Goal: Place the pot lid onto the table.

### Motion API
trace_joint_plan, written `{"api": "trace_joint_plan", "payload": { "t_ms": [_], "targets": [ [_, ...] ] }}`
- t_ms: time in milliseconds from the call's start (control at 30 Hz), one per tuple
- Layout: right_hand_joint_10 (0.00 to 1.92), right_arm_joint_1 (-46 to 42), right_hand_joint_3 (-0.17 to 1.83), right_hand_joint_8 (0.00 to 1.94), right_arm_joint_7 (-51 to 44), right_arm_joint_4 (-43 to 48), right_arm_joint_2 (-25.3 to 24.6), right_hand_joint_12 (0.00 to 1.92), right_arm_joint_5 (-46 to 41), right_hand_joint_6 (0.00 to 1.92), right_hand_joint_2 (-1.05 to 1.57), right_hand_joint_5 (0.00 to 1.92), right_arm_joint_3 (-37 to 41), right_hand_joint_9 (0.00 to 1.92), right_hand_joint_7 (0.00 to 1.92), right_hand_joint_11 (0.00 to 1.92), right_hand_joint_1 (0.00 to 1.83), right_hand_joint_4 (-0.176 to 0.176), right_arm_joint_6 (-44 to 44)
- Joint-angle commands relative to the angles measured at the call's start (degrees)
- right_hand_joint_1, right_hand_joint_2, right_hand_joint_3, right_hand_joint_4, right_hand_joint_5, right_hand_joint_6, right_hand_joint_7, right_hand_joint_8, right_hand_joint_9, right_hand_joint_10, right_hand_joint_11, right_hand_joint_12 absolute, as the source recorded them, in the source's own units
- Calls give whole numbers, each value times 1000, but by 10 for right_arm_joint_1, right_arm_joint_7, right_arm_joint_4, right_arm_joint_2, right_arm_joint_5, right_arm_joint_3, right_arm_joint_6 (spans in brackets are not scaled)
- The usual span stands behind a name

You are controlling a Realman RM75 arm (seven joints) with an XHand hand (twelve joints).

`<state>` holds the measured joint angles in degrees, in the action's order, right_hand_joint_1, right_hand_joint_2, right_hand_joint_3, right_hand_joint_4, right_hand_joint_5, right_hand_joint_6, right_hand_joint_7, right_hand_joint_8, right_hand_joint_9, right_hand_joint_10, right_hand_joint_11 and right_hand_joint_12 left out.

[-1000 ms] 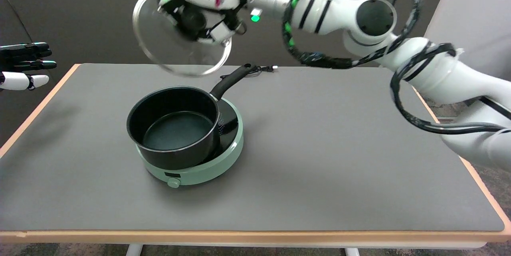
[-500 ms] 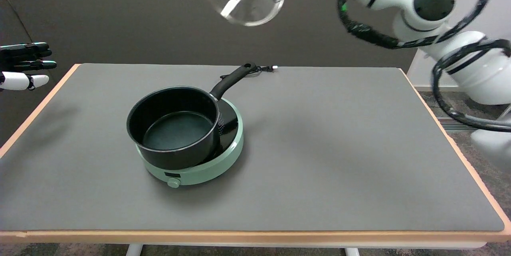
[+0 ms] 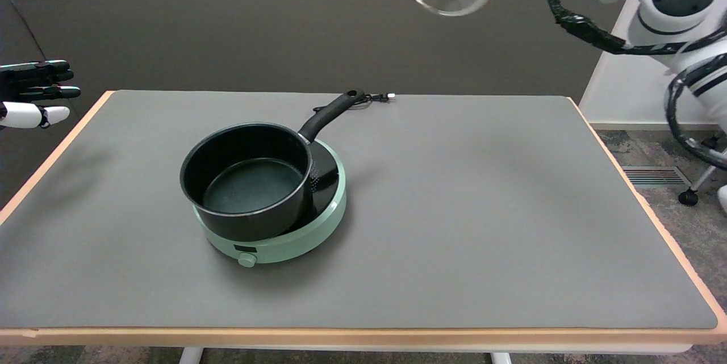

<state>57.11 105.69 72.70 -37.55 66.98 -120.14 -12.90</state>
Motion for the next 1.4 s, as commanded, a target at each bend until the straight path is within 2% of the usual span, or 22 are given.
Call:
{"api": "trace_joint_plan", "payload": {
  "t_ms": [33, 167, 600, 967, 1000, 1233, 1400],
  "targets": [
    [1698, 18, 719, 1409, -12, -124, 124, 1566, -73, 1436, 829, 583, -105, 791, 863, 641, 1357, 176, -33],
    [1697, 4, 718, 1409, -9, -135, 145, 1569, -110, 1436, 829, 582, -125, 791, 863, 641, 1357, 176, -57],
    [1700, -119, 715, 1409, -7, -178, 201, 1576, -261, 1434, 830, 574, -129, 790, 862, 638, 1357, 176, -119],
    [1707, -142, 712, 1414, -5, -185, 229, 1583, -273, 1436, 834, 571, -146, 786, 858, 636, 1356, 176, -146],
    [1733, -142, 686, 1427, -3, -186, 230, 1558, -273, 1389, 854, 600, -150, 783, 843, 649, 1353, 176, -148],
    [1705, -158, 712, 1414, 0, -196, 225, 1591, -273, 1440, 834, 566, -160, 785, 858, 633, 1356, 176, -149],
    [1744, -158, 678, 1433, 0, -177, 219, 1568, -273, 1385, 859, 591, -160, 790, 839, 645, 1350, 176, -158]
  ]
}}
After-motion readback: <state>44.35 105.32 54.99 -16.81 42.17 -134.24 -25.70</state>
